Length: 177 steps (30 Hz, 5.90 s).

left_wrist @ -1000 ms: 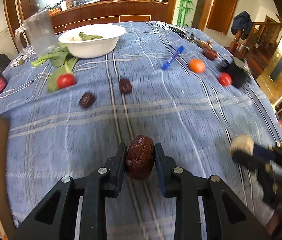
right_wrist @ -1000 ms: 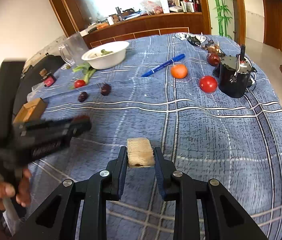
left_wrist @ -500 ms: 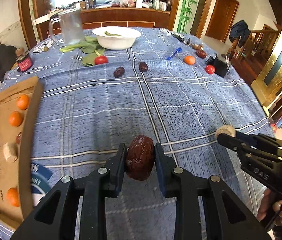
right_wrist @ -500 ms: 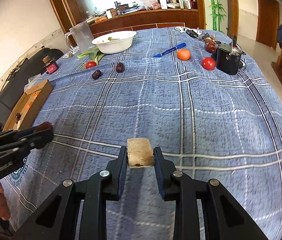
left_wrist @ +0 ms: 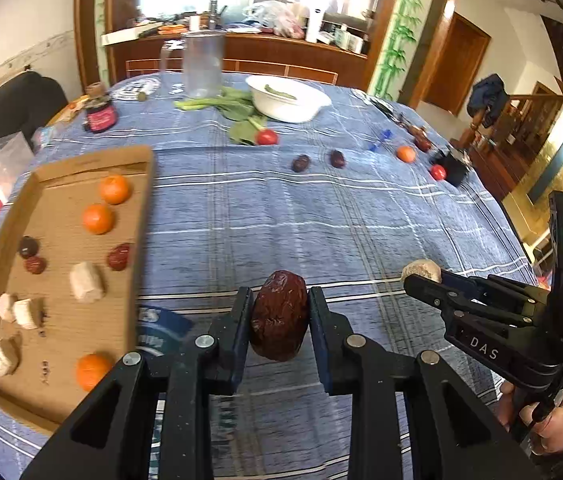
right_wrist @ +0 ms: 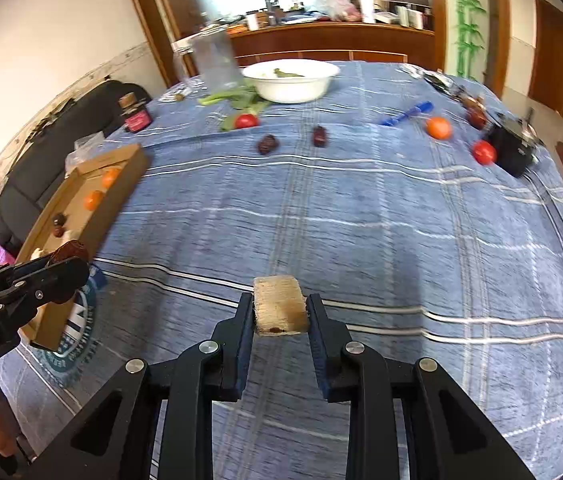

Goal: Organize fruits
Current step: 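Carry the red date with the left tool while the right tool carries the cream chunk over the tray, then open the right tool to drop the cream chunk while the left tool drops the red date into the tray, then grasp a small dark date with the right tool while the left tool grasps another dark date, then carry the dark date with the right tool while the left tool carries its dark date over the tray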

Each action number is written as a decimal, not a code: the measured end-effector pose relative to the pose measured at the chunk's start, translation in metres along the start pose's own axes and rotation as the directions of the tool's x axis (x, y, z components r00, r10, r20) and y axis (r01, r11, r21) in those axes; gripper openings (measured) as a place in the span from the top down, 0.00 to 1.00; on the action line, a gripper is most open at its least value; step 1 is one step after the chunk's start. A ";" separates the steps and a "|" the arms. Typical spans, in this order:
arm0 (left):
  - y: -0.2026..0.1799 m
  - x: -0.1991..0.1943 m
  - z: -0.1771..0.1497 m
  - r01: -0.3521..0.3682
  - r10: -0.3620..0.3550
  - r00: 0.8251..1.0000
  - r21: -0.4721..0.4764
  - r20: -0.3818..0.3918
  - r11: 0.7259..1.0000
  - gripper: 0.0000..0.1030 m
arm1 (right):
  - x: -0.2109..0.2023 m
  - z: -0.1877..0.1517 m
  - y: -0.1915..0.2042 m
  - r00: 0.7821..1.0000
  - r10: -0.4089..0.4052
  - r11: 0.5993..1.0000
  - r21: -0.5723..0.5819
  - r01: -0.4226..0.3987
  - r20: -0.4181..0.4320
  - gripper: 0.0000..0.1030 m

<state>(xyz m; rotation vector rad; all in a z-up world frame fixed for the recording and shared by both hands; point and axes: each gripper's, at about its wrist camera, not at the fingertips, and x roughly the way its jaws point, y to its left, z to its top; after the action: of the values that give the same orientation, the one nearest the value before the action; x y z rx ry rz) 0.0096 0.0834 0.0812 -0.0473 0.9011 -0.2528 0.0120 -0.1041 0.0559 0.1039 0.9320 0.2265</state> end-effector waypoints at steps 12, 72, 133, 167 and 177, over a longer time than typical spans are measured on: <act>0.076 -0.031 -0.005 -0.094 0.100 0.994 -0.138 0.039 0.986 0.74 | 0.020 0.022 0.065 0.996 0.089 0.991 -0.097 -0.091 -0.023 0.73; 0.190 -0.002 -0.054 -0.281 0.258 0.959 -0.320 -0.114 0.905 0.73 | 0.154 0.079 0.273 0.950 0.224 0.855 -0.425 -0.298 -0.217 0.72; -0.032 0.187 0.130 -0.148 0.153 0.983 0.055 -0.098 0.987 0.35 | 0.100 0.122 -0.089 1.000 0.000 0.999 -0.032 0.000 0.004 0.81; 0.002 0.045 0.025 0.045 -0.048 0.998 -0.072 -0.041 0.996 0.81 | 0.021 0.023 -0.037 1.000 -0.001 0.998 -0.056 0.000 -0.005 0.80; 0.062 -0.014 -0.009 -0.020 0.022 1.000 -0.159 0.010 0.987 0.81 | 0.023 0.025 0.037 0.997 0.076 0.987 -0.138 -0.077 -0.016 0.80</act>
<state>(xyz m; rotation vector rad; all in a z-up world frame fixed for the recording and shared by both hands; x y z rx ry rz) 0.0063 0.1478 0.0773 -0.1869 0.9081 -0.1598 0.0392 -0.0624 0.0598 0.0101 0.9207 0.3628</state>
